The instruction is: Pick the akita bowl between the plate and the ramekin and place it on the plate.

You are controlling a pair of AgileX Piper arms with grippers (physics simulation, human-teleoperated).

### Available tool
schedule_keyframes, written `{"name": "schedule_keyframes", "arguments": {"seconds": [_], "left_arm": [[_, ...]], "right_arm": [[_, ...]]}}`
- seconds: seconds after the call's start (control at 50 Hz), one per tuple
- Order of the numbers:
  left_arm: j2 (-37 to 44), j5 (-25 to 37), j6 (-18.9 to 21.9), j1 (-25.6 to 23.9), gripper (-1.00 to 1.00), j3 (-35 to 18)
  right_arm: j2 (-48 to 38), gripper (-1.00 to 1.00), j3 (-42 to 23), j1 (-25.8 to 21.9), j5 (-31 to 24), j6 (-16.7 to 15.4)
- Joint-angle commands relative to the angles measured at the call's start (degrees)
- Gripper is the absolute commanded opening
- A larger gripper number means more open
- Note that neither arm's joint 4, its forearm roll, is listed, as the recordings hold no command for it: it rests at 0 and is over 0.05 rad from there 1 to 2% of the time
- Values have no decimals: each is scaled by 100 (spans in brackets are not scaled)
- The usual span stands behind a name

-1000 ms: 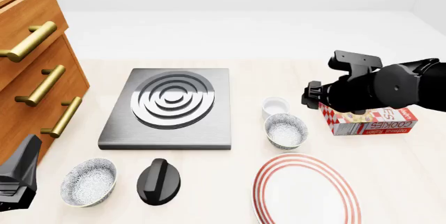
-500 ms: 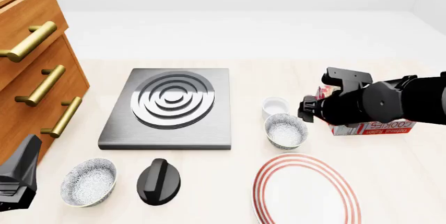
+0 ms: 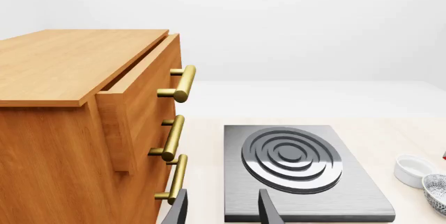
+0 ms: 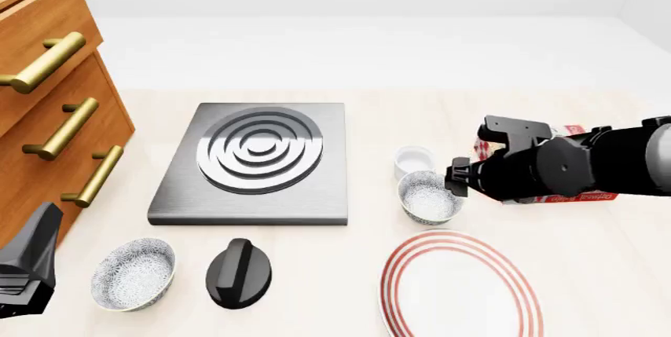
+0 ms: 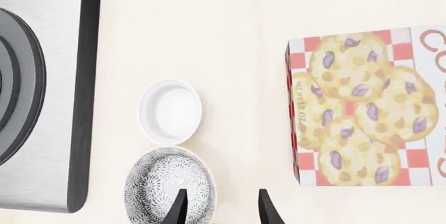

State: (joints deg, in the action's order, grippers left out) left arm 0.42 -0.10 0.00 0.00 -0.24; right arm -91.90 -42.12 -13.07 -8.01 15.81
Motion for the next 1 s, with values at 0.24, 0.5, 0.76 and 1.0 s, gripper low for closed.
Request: {"name": "schedule_keyframes", "arguments": {"seconds": [0.24,0.5,0.76,1.0], "left_arm": [[0,0,0,0,100,0],[0,0,0,0,100,0],[0,0,0,0,100,0],[0,0,0,0,100,0]], "right_arm": [[-145,100,116,-118,139,62],[-197,100,179,-239,212,89],[-299,100,174,-335,266,198],[-272,-100,200,-307,284,185]]}}
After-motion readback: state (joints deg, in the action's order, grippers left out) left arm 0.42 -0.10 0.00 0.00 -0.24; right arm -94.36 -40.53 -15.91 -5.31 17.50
